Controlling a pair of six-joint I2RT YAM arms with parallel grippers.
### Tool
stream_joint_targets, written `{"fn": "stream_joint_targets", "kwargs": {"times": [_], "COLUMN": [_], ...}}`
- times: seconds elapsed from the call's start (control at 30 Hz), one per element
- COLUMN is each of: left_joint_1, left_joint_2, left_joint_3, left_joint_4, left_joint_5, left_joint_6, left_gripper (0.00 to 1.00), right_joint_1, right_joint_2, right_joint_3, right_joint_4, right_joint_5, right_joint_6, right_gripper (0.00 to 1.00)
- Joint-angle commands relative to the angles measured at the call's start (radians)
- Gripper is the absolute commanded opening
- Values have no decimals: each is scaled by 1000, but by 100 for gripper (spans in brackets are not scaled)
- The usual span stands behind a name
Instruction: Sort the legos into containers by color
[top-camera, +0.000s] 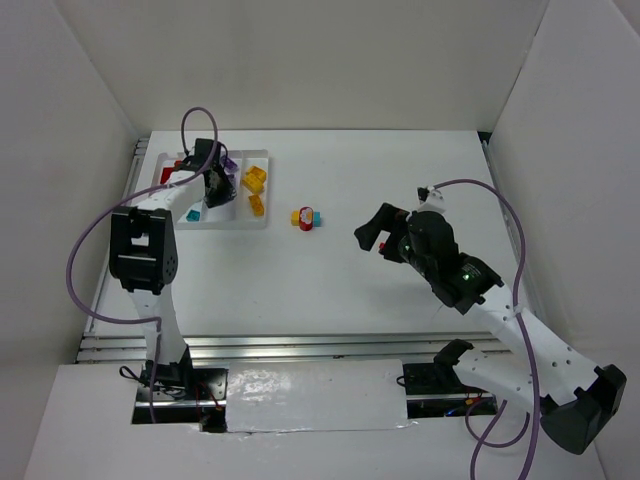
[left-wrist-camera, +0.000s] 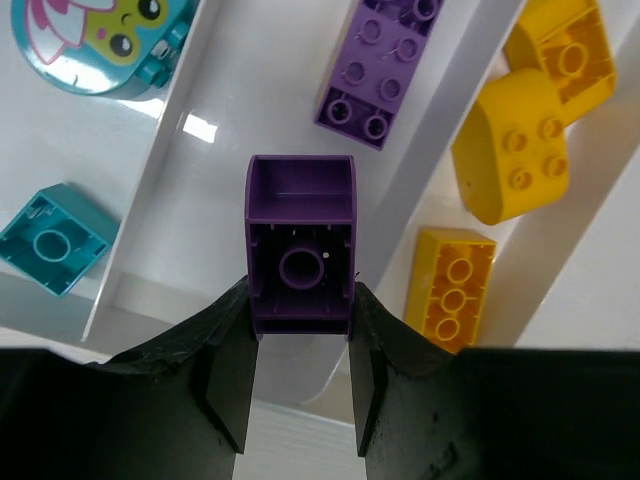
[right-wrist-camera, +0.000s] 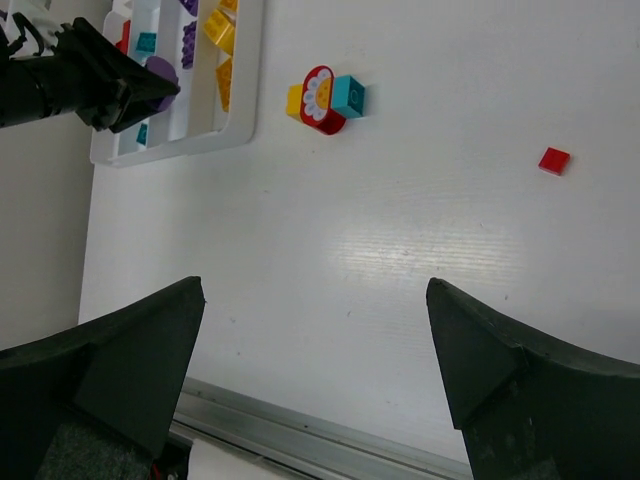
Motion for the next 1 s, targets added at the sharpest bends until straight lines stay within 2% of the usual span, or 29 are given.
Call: {"fn": "stream_joint_targets", "kwargs": {"times": [0.0, 0.07, 0.1, 0.13, 0.33, 0.43, 0.47, 0.53, 0.63, 0.73, 0.77, 0.97], "left_joint_1": [0, 1, 3, 1, -12, -78, -116, -267, -439, -584, -648, -793], "left_joint_2": [-8, -7, -7, -10, -98, -172, -206, -224, -231, -185, -140, 119], "left_joint_3": [41, 38, 41, 42, 39, 44, 45, 50, 18, 18, 25, 260], "left_joint_4": [-39, -49, -75, -86, -108, -94, -86, -66, -27, 4, 22, 32], "left_joint_5": [-43, -55, -80, -92, -136, -101, -121, -141, -132, -185, -208, -221], "left_joint_6": [-8, -17, -22, -31, -31, 10, 27, 84, 95, 67, 70, 89], "left_gripper": [46, 64, 94, 100, 100, 100, 99, 100, 100, 99, 100, 98], "right_joint_1": [-11, -10, -11, -11, -13, -19, -19, -20, -23, -22, -20, -22], "right_joint_2": [-18, -13, -6, -2, -18, -36, -44, -76, -145, -228, -277, -386], "right_joint_3": [-6, 0, 4, 10, 22, 45, 53, 86, 134, 168, 171, 226], "right_joint_4": [13, 8, 3, -3, -26, -52, -81, -136, -249, -355, -366, -457], "right_joint_5": [-19, -17, -14, -7, 6, 21, 35, 53, 157, 300, 309, 296], "right_joint_6": [-36, -39, -42, -45, -57, -66, -69, -77, -62, -24, -25, -39], "right_gripper": [100, 100, 100, 100, 100, 100, 100, 100, 100, 100, 100, 98]}}
